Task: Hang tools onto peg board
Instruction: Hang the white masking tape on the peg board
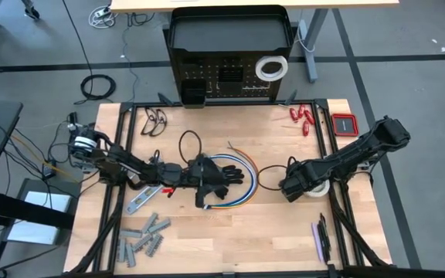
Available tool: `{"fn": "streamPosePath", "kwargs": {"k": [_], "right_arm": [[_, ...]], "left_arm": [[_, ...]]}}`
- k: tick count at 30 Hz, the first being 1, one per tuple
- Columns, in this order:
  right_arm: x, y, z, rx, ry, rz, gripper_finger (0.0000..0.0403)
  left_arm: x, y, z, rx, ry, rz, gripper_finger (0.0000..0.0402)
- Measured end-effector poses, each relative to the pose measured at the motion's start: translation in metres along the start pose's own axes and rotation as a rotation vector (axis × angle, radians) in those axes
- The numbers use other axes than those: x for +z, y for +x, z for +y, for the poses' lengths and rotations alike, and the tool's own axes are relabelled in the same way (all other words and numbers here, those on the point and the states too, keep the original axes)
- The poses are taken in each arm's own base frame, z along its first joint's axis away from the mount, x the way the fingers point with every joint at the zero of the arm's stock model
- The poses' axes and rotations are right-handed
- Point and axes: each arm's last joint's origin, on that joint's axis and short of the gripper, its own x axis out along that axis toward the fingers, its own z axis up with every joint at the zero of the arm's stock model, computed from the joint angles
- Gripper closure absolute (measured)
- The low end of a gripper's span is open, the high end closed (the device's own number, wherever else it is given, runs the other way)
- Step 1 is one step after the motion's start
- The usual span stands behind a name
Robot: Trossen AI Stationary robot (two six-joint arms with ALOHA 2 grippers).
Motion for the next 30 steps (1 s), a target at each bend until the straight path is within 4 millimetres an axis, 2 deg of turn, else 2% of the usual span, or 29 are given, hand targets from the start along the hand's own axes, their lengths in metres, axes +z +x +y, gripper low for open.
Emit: {"fn": "streamPosePath", "kwargs": {"k": [2,6,10,14,16,18,22,25,30], "right_arm": [[0.001,-0.004,0.003,0.021,-0.018,-0.003,0.0224],[0.001,-0.012,0.009,0.054,-0.067,-0.009,0.0317],[0.006,-0.039,0.025,0.146,-0.134,-0.066,0.032],[0.018,-0.082,0.046,0.278,-0.251,-0.261,0.032],[0.024,-0.102,0.058,0.38,-0.367,-0.37,0.032],[0.028,-0.118,0.071,0.514,-0.55,-0.461,0.032],[0.036,-0.145,0.092,0.938,-0.872,-0.511,0.032],[0.045,-0.164,0.09,1.162,-0.974,-0.549,0.032],[0.055,-0.187,0.077,1.332,-1.091,-0.666,0.032]], "left_arm": [[-0.001,0.0,0.001,0.02,0.0,-0.003,0.0193],[-0.003,0.001,0.002,0.04,0.004,0.01,0.0193],[-0.004,0.001,0.003,0.077,0.028,0.014,0.0193],[0.001,0.001,0.007,0.104,0.056,-0.028,0.0193],[0.005,0.002,0.009,0.111,0.065,-0.067,0.0193],[0.009,0.003,0.012,0.106,0.076,-0.09,0.0193],[0.021,0.009,0.011,-0.008,0.057,-0.12,0.0189],[0.027,0.012,0.008,-0.047,0.076,-0.105,0.0178],[0.04,0.023,0.012,-0.132,0.098,-0.036,0.0165]]}}
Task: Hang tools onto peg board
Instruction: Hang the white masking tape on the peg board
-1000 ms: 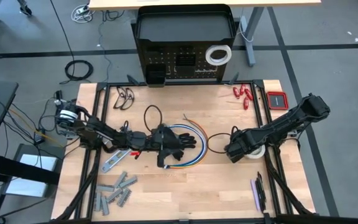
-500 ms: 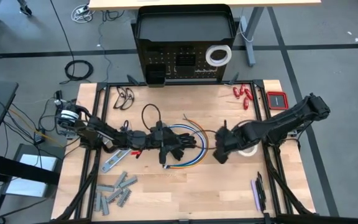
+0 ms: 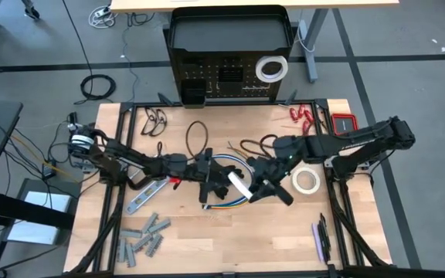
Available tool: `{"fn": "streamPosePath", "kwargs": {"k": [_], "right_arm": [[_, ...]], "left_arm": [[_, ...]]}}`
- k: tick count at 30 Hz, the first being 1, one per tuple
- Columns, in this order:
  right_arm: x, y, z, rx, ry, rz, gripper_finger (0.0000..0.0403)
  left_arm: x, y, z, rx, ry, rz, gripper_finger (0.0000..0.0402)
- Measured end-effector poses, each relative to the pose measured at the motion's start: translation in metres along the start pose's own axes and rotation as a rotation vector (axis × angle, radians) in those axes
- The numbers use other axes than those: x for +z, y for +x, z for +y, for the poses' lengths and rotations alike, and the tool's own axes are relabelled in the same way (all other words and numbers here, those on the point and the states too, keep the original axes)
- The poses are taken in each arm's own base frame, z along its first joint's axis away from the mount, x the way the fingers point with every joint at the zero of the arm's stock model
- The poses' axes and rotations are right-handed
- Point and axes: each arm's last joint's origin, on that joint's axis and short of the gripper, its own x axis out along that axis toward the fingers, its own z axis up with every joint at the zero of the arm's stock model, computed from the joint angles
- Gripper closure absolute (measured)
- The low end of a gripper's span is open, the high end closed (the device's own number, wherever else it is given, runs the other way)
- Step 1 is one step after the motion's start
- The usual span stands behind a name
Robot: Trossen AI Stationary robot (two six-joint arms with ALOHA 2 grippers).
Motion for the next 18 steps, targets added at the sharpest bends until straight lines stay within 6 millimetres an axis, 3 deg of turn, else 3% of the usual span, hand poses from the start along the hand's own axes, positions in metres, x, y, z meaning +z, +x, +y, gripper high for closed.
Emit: {"fn": "streamPosePath", "kwargs": {"k": [10,14,18], "right_arm": [[0.013,-0.01,-0.003,0.061,-0.204,-0.09,0.032],[0.014,-0.009,-0.002,0.069,-0.251,-0.099,0.032],[0.014,-0.009,-0.001,0.068,-0.296,-0.101,0.032]], "left_arm": [[0.051,0.026,0.01,-0.238,0.046,-0.102,0.0165],[0.056,0.027,0.01,-0.256,0.043,-0.116,0.0171],[0.058,0.027,0.01,-0.263,0.016,-0.133,0.0213]]}}
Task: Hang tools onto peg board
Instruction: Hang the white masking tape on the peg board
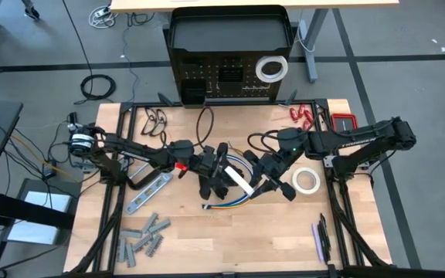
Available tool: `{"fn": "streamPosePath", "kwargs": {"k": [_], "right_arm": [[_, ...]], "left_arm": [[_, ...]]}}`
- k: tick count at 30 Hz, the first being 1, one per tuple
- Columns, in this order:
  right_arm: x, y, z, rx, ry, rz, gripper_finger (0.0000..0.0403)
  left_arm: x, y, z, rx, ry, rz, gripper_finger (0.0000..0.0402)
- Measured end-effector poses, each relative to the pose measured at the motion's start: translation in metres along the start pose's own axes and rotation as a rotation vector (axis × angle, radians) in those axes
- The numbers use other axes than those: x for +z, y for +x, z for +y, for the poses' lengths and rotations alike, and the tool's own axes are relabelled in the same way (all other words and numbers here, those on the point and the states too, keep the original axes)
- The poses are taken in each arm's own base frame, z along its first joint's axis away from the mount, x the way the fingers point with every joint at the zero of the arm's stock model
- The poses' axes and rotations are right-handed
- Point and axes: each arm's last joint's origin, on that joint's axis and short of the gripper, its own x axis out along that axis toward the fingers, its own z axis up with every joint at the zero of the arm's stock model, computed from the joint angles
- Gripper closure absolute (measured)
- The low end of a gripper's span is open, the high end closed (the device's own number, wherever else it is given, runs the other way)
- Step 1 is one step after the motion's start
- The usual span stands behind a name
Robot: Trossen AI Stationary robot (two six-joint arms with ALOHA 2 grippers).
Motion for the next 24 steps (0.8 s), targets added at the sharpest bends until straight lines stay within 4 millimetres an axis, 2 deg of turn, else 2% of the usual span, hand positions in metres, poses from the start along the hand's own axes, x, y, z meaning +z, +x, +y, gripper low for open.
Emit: {"fn": "streamPosePath", "kwargs": {"k": [5,6,10,16,20,24], "right_arm": [[0.001,-0.001,0.002,0.039,-0.048,-0.002,0.0314],[0.001,-0.001,0.002,0.04,-0.051,-0.006,0.031],[0.002,-0.001,0.001,0.011,-0.027,-0.015,0.0286],[0.012,-0.008,0.003,-0.06,-0.073,-0.085,0.0244],[0.02,-0.024,0.007,-0.23,-0.12,-0.115,0.0229],[0.022,-0.04,0.01,-0.471,-0.17,-0.087,0.0223]], "left_arm": [[0.004,0.0,-0.002,-0.05,0.0,-0.045,0.032],[0.005,0.0,-0.002,-0.062,0.002,-0.055,0.0329],[0.009,-0.002,-0.001,-0.065,-0.016,-0.067,0.033],[0.032,-0.019,0.004,-0.028,-0.044,-0.117,0.033],[0.041,-0.035,0.003,0.007,-0.04,-0.147,0.033],[0.054,-0.054,-0.002,0.043,-0.042,-0.205,0.033]]}}
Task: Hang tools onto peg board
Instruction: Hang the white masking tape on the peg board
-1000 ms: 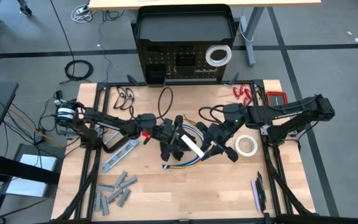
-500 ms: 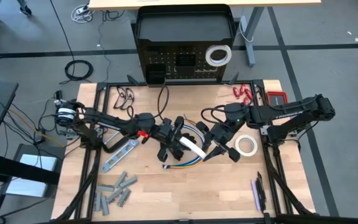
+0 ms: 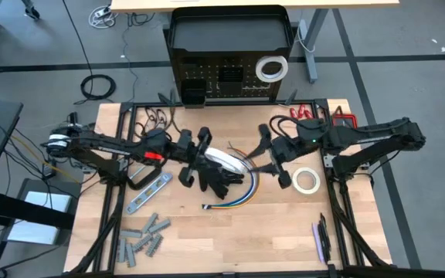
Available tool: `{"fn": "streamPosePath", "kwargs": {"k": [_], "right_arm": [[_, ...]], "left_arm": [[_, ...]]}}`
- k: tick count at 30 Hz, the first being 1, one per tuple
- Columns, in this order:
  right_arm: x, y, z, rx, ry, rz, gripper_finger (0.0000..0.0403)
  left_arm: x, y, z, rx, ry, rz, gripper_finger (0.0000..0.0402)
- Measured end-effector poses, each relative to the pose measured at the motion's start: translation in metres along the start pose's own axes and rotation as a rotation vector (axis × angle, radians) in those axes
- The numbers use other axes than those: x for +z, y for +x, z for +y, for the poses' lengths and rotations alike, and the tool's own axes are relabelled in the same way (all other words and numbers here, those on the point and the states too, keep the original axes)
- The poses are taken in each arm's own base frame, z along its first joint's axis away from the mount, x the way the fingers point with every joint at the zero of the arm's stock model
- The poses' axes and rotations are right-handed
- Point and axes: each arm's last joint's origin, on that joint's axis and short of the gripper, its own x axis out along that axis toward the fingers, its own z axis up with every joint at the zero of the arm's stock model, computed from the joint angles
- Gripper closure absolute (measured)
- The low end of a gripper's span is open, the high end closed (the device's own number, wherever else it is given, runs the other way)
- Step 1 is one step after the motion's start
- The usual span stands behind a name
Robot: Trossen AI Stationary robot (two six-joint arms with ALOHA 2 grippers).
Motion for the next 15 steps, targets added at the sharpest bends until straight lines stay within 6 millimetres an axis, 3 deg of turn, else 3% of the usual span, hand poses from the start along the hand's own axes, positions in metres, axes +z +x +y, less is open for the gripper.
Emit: {"fn": "streamPosePath", "kwargs": {"k": [3,6,11,15], "right_arm": [[-0.003,-0.005,-0.004,-0.171,-0.016,0.055,0.0223],[-0.016,0.003,-0.009,-0.304,-0.014,0.082,0.0224],[-0.057,0.045,-0.019,-0.404,-0.015,0.011,0.0224],[-0.074,0.077,-0.037,-0.495,-0.004,-0.12,0.0223]], "left_arm": [[0.007,-0.016,-0.004,0.062,0.008,-0.024,0.033],[0.013,-0.031,-0.006,0.203,0.029,-0.073,0.033],[0.008,-0.052,-0.003,0.465,-0.034,-0.167,0.033],[0.004,-0.071,-0.006,0.55,-0.075,-0.27,0.0328]]}}
